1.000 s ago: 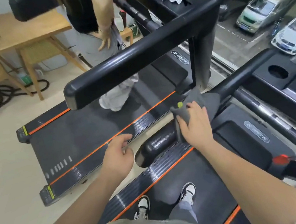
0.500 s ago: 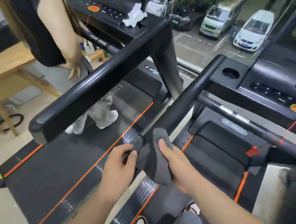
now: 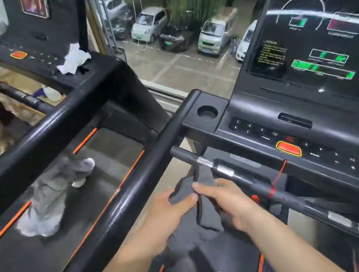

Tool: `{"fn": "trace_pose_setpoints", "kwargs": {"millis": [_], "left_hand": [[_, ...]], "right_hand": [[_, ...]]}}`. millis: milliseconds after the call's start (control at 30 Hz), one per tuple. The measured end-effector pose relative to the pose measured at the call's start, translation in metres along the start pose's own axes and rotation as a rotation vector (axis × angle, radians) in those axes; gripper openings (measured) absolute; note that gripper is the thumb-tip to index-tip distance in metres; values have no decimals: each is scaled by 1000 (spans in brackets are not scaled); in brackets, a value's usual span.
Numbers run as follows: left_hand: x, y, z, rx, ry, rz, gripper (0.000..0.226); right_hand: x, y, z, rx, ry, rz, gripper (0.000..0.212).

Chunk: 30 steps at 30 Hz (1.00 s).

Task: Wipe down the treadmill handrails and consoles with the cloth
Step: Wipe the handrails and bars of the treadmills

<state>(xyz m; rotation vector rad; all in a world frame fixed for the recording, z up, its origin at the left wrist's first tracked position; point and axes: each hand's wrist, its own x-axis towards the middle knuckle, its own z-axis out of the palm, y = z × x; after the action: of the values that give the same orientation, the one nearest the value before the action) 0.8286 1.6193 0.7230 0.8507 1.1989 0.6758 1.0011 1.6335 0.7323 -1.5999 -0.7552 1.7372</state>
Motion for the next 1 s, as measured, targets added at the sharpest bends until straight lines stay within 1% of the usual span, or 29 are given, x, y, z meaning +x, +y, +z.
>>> {"fn": "trace_pose_setpoints", "kwargs": {"millis": [33,133,200,267,333,367,433,467,500,533,567,600,633,667,700,767,833,900,967,1000], "left_hand": [[9,3,9,-69,12,-19,24],[35,17,26,-252,119,-81,24],[53,31,28,-271,219,-44,19],[70,49,25,-239,308,47,19],[84,69,22,-114,369,175,16],[90,79,21,53,421,265,13],[109,92,20,562,539,473,16],[124,91,19,759,541,542,16],[138,86,20,906,496,542,14],[151,76,21,1033,431,488,16],[162,62,23,1137,359,454,25],[172,46,25,1243,277,484,35],[184,30,23,1359,205,564,42],[196,20,20,1472,143,642,44],[208,16,15,1550,127,725,42],[232,20,3,1605,94,809,36],[244,33,4,1612,76,762,35],[241,37,18,1637,126,702,31],[231,26,41,1668,110,689,28],[226,18,52,1666,55,688,29]], "right_hand": [[10,0,-15,-65,58,-22,32],[41,-2,-55,-284,258,-104,25],[53,-11,-76,-375,279,-177,18],[60,-22,-93,-466,289,-222,15],[68,-26,-109,-595,314,-246,21],[71,-27,-115,-666,316,-247,25],[79,-27,-123,-774,287,-215,36],[83,-28,-125,-810,262,-185,45],[85,-29,-127,-845,239,-146,57],[89,-29,-129,-877,220,-100,69],[91,-29,-131,-909,208,-53,78],[93,-28,-133,-938,204,-9,85],[94,-27,-135,-972,206,31,89],[95,-27,-136,-1018,213,66,92],[95,-26,-138,-1077,224,96,93],[95,-24,-140,-1186,255,134,89],[95,-18,-141,-1206,305,155,74],[92,-10,-140,-1189,373,160,60],[89,-3,-140,-1134,448,160,59],[89,-1,-139,-1114,477,160,61]]}}
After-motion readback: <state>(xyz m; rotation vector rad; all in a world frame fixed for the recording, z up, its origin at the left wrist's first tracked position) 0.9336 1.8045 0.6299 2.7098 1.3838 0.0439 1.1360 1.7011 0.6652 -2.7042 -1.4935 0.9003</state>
